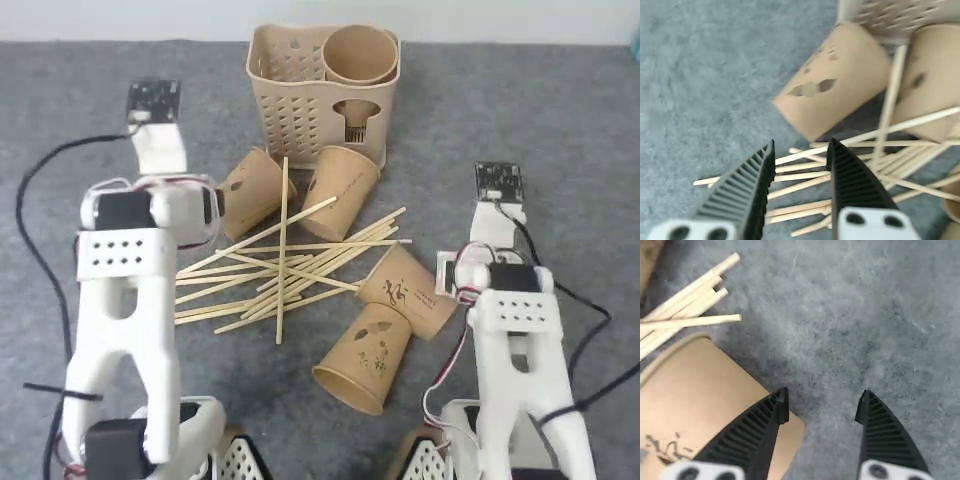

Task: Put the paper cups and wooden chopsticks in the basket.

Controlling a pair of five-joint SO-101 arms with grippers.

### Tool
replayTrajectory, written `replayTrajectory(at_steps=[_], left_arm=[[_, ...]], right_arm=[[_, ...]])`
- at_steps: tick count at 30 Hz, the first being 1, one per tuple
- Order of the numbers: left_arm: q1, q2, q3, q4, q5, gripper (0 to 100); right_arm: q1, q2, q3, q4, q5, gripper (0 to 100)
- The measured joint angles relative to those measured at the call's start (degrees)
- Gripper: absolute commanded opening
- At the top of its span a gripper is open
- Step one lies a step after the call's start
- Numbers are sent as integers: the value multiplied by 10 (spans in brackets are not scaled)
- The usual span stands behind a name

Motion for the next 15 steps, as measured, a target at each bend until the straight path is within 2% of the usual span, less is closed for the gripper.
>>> replayTrajectory(at_steps=[5, 10, 15], left_arm=[[46, 44, -61, 10, 43, 171], [70, 178, -161, 23, 108, 239], [73, 314, -285, 44, 140, 242]], right_arm=[[1, 40, 11, -40, 4, 231], [4, 98, 10, -63, 27, 231], [4, 108, 10, -66, 38, 231]])
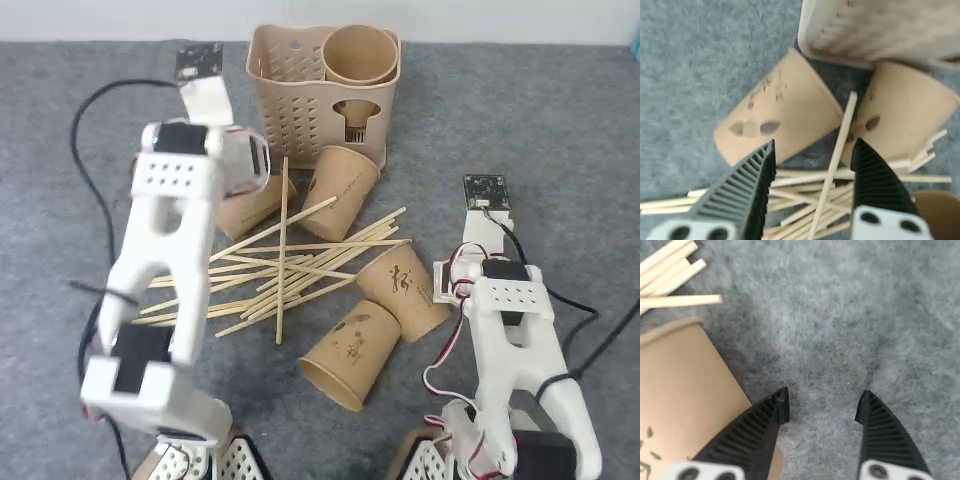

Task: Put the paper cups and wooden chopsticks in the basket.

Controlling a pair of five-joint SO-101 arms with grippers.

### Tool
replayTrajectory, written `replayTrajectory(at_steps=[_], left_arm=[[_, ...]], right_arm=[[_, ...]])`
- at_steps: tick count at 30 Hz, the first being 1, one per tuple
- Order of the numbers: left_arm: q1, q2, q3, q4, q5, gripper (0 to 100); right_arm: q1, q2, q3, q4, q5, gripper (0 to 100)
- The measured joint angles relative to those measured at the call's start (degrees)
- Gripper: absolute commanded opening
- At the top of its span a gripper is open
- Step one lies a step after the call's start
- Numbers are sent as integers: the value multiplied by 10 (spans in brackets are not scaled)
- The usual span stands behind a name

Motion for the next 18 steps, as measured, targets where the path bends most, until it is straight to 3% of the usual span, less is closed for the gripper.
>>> replayTrajectory(at_steps=[7, 18], left_arm=[[0, 122, -120, 0, 31, 245], [-1, 219, -184, -4, 36, 243]], right_arm=[[-1, 0, 0, -10, 2, 231], [-1, 0, 0, -11, 3, 231]])
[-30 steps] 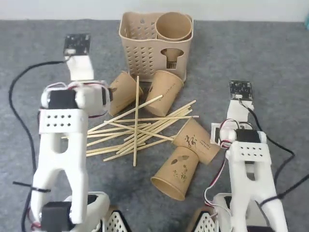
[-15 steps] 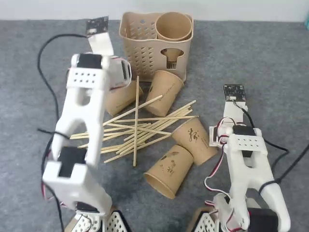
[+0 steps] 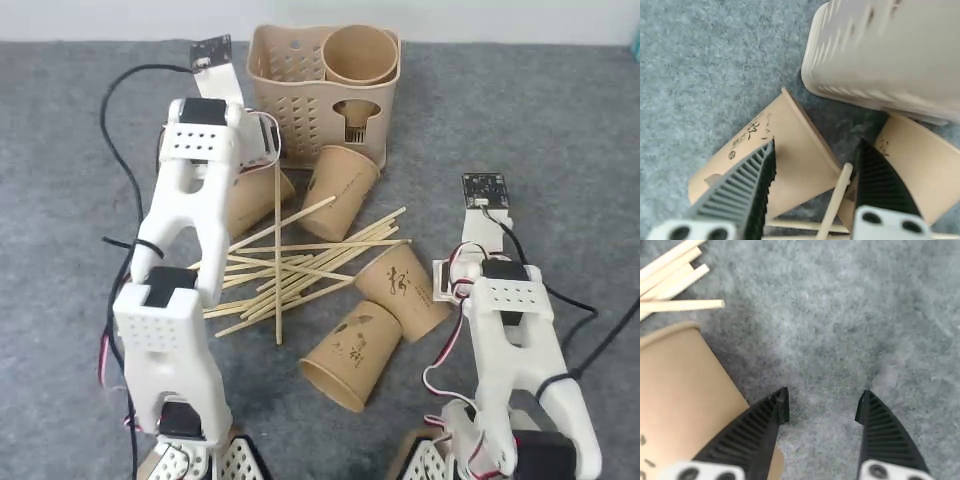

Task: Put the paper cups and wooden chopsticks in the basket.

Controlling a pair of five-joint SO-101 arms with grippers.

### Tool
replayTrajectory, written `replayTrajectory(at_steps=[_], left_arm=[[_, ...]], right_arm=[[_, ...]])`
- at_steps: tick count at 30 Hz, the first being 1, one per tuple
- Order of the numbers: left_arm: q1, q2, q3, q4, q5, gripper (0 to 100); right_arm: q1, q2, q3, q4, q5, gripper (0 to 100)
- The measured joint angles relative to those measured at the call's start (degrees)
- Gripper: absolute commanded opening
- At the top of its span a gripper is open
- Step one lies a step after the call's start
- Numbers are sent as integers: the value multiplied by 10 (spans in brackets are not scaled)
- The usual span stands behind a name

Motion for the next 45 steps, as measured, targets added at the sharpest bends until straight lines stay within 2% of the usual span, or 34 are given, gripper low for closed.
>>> replayTrajectory(at_steps=[3, 9, 21, 29, 34, 38, 45], left_arm=[[0, 2, -3, 2, 0, 224], [1, 4, -8, 14, 3, 12], [5, 4, -19, 41, -1, 12], [3, 6, -108, 160, 2, 12], [4, 6, -203, 207, 0, 12], [11, 4, -268, 215, 0, 12], [16, -34, -251, 215, 0, 16]], right_arm=[[-1, 0, 0, 0, 0, 231], [0, 0, 0, 0, 0, 231], [-1, 0, 0, 0, 0, 231], [-1, 0, 0, 0, 0, 231], [-1, 0, 0, -6, 0, 231], [-1, 0, 0, -7, 0, 231], [-1, 0, 0, -9, 0, 231]])
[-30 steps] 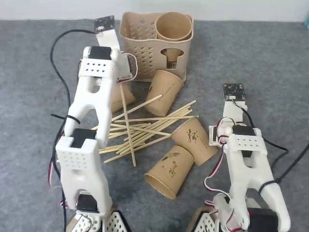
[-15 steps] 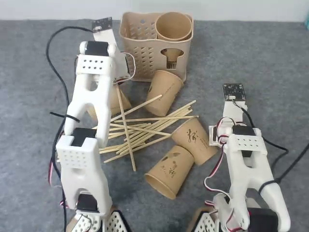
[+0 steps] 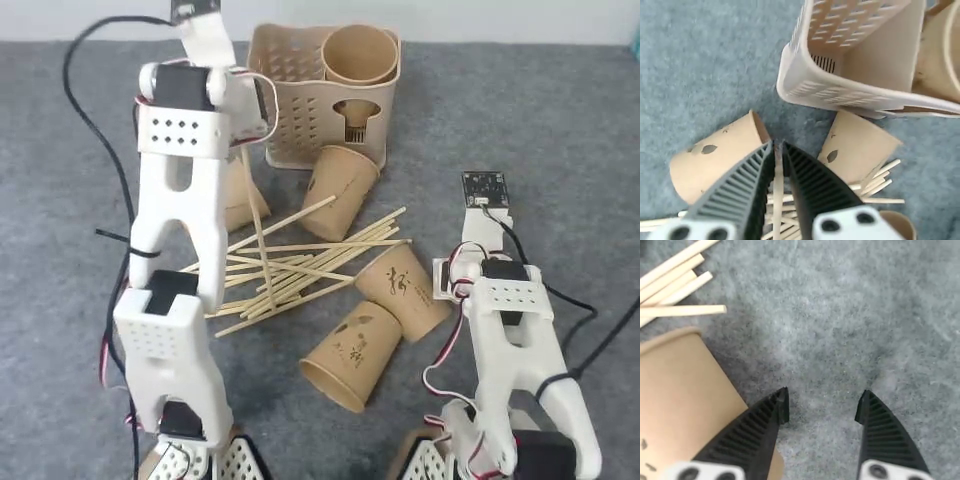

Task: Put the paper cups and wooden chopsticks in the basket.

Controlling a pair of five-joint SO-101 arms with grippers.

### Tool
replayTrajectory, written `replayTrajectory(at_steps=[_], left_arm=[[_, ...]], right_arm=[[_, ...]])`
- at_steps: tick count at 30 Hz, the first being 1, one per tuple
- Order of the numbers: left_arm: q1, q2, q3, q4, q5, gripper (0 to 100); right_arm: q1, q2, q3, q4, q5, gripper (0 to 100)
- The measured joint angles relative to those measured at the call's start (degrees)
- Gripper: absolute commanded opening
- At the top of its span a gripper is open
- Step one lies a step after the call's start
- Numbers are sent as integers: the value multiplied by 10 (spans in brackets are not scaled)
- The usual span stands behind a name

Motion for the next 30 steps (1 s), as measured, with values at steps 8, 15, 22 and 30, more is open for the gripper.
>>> replayTrajectory(at_steps=[8, 15, 22, 30], left_arm=[[94, -2, 155, 0, -37, 25], [165, -2, 161, -4, -40, 267], [89, -2, 161, -4, -40, 268], [25, -2, 161, -4, -68, 268]], right_arm=[[0, 0, 0, 0, 0, 231], [0, 0, 0, 0, 0, 231], [0, 0, 0, 0, 0, 231], [0, 0, 0, -11, 0, 231]])
